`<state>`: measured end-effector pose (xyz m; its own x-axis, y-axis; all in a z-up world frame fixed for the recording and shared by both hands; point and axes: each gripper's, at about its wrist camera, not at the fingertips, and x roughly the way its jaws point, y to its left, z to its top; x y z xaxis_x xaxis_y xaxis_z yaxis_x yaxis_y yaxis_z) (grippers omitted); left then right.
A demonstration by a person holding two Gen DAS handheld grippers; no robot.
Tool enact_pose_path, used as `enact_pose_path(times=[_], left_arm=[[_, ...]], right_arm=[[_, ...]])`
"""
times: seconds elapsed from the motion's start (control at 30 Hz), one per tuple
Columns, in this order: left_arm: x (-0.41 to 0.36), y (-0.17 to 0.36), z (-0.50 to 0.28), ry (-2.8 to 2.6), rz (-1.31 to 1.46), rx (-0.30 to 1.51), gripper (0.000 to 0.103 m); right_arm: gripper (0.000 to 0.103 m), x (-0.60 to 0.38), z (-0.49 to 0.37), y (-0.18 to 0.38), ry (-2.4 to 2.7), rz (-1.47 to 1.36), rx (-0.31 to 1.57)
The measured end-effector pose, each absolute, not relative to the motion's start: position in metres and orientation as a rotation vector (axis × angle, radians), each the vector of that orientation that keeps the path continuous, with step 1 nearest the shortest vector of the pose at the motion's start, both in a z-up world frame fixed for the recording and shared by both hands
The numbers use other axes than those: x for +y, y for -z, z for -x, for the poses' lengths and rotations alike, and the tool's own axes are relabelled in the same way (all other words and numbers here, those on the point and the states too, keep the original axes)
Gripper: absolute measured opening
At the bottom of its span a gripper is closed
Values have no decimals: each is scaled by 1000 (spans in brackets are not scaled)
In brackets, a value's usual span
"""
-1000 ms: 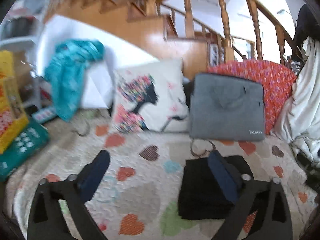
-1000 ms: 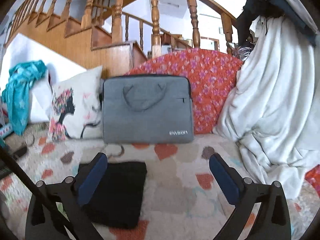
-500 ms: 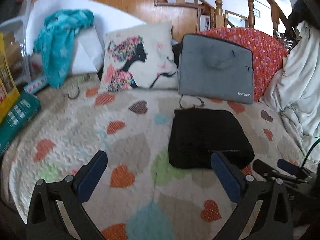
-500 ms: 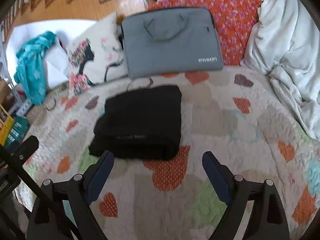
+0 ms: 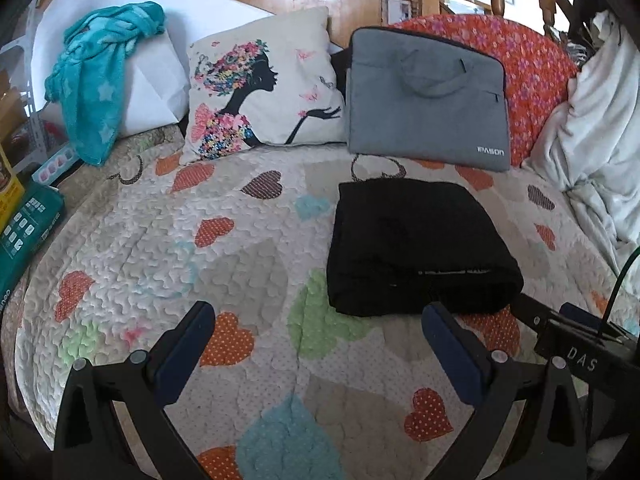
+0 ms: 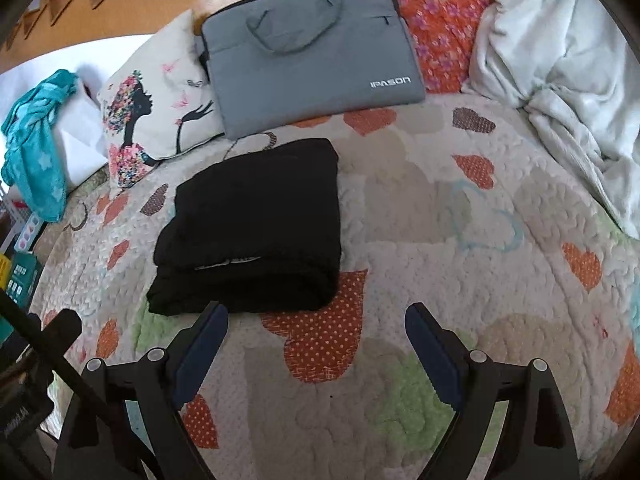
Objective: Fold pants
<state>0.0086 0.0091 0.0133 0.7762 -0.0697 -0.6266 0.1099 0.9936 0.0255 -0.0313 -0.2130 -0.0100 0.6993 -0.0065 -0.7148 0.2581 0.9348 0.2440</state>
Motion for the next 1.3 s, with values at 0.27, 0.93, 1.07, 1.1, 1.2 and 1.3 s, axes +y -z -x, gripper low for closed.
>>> enact_pose_path(times=[0.27, 0.93, 1.07, 1.1, 1.2, 1.3], left_arm=[[4, -5, -14, 112, -70, 715, 103], [14, 7, -26, 150, 23, 817, 103], [14, 7, -26, 154, 24, 820, 103], [14, 7, -26, 153, 23, 819, 103], [14, 7, -26, 155, 24, 819, 103], [14, 7, -26, 154, 24, 820, 103]], right_arm=[[93, -215, 27, 16, 152, -358, 803], [93, -207, 25, 20, 148, -328, 814], [93, -204, 25, 20, 142, -318, 816], [93, -203, 25, 20, 142, -315, 816], [93, -202, 24, 21, 140, -311, 820], [93, -202, 23, 22, 140, -311, 824]])
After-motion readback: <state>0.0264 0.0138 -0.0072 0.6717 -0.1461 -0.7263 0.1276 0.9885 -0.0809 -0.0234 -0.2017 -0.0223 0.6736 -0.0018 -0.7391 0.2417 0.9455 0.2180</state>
